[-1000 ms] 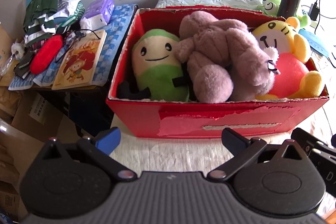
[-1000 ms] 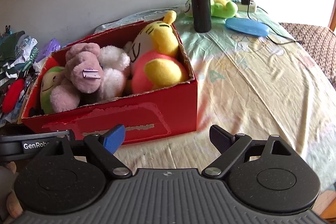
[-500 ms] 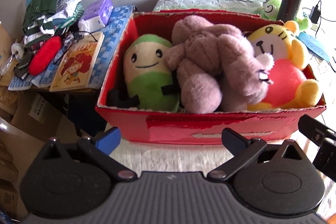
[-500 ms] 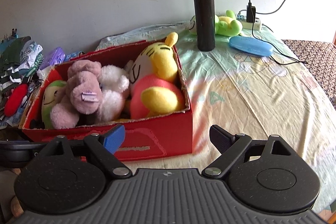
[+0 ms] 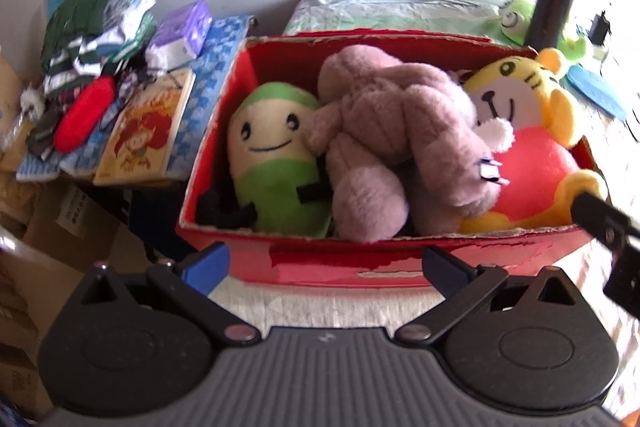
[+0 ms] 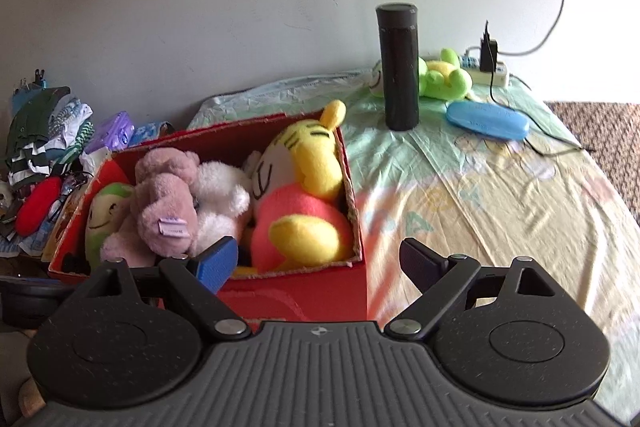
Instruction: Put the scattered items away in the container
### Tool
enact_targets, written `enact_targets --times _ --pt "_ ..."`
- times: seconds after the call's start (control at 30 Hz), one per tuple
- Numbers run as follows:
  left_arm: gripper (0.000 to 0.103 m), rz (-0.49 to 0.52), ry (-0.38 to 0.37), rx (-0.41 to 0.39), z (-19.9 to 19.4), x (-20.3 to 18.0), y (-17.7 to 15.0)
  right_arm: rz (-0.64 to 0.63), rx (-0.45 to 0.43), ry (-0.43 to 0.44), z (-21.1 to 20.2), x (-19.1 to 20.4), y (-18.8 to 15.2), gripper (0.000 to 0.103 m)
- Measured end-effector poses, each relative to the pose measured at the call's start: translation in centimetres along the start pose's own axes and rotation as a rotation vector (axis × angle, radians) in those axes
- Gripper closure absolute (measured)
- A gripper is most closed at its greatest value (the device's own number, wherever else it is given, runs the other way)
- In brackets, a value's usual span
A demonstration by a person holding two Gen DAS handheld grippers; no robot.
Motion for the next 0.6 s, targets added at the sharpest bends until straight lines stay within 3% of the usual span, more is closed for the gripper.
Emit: enact_targets --times 0.17,0.43,0.6 --pt "0.001 0.08 0.019 -0.118 -2.3 -0.9 0.7 0.003 -0.021 0.035 0.2 0.3 2.2 0.012" --pt "0.001 0.004 0.041 -0.092 -1.2 1.3 3.4 0.071 -0.031 -0.005 0.8 -0.2 4.7 0.011" --pt "0.001 -0.044 0.039 -0.106 -1.3 2.6 5.3 0.085 0.021 -0.004 1.9 0.5 4.6 0.01"
Point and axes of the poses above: each gripper's, at about its wrist camera, not at the fingertips, and z roughly the way its jaws point, x to its left, y to its top, the point moved 4 cm from there along z, roughly the way its jaws point, and after that the axes turned 10 degrees about -z, right-handed, at the moved point
